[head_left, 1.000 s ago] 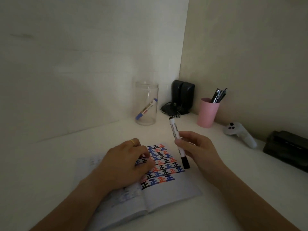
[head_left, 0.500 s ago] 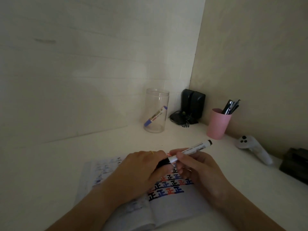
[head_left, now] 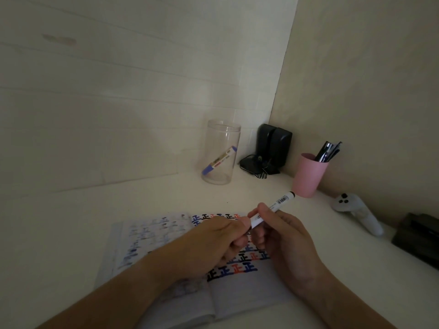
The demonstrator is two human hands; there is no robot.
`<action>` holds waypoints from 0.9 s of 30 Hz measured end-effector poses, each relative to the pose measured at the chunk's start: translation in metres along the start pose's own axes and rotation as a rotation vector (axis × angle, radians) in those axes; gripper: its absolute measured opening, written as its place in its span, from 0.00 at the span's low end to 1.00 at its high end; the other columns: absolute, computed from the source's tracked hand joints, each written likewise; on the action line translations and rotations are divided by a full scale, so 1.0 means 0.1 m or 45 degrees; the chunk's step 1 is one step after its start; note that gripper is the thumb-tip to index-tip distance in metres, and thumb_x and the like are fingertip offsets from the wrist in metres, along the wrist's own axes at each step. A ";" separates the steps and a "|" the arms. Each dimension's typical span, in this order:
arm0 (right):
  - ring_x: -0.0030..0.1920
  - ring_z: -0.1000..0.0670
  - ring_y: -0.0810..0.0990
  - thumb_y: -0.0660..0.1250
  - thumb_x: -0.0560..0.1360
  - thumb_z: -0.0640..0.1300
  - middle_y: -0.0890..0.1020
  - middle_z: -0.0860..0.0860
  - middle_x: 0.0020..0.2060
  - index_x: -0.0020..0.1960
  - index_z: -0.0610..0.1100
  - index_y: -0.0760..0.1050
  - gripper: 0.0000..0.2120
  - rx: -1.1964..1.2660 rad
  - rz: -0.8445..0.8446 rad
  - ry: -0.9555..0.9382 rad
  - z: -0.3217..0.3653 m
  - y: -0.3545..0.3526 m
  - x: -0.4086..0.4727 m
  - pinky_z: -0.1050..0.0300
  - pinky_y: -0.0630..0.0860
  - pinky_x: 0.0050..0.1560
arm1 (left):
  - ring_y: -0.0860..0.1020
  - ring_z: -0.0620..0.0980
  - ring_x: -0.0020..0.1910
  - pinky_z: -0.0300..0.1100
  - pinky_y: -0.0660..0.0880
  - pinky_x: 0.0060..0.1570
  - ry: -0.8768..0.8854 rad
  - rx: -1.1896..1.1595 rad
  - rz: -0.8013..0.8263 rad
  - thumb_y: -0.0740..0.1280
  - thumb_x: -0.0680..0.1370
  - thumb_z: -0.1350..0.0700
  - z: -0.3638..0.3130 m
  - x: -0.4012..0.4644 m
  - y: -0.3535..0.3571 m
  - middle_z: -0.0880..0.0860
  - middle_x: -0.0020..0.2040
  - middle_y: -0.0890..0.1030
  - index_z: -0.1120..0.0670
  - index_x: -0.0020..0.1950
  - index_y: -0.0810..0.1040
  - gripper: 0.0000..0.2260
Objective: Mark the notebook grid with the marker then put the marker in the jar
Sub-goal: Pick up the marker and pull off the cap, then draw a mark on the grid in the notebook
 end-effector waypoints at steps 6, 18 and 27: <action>0.28 0.54 0.73 0.65 0.80 0.41 0.77 0.46 0.34 0.42 0.38 0.78 0.10 0.464 -0.480 0.006 -0.01 -0.66 0.19 0.63 0.73 0.29 | 0.60 0.47 0.25 0.39 0.61 0.27 0.001 0.016 -0.053 0.50 0.84 0.44 0.01 -0.11 -0.22 0.45 0.27 0.63 0.48 0.34 0.67 0.21; 0.33 0.49 0.78 0.73 0.73 0.36 0.82 0.45 0.31 0.45 0.36 0.84 0.03 -0.397 -0.351 0.119 0.17 -0.52 -0.12 0.55 0.77 0.36 | 0.74 0.43 0.42 0.41 0.70 0.42 0.277 1.283 -0.370 0.55 0.78 0.32 0.14 -0.17 -0.48 0.44 0.45 0.80 0.43 0.50 0.75 0.18; 0.30 0.51 0.79 0.73 0.72 0.32 0.84 0.45 0.29 0.40 0.39 0.84 0.04 -0.669 -0.398 0.019 0.11 -0.42 -0.48 0.56 0.75 0.33 | 0.74 0.43 0.41 0.44 0.71 0.40 0.295 1.307 -0.359 0.59 0.78 0.35 0.16 -0.13 -0.49 0.44 0.43 0.80 0.43 0.48 0.75 0.14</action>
Point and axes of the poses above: each hand's wrist, its own x-axis towards the middle knuckle, its own y-axis out of the palm, z = x × y, the point moved 6 cm from there along x, towards the middle knuckle
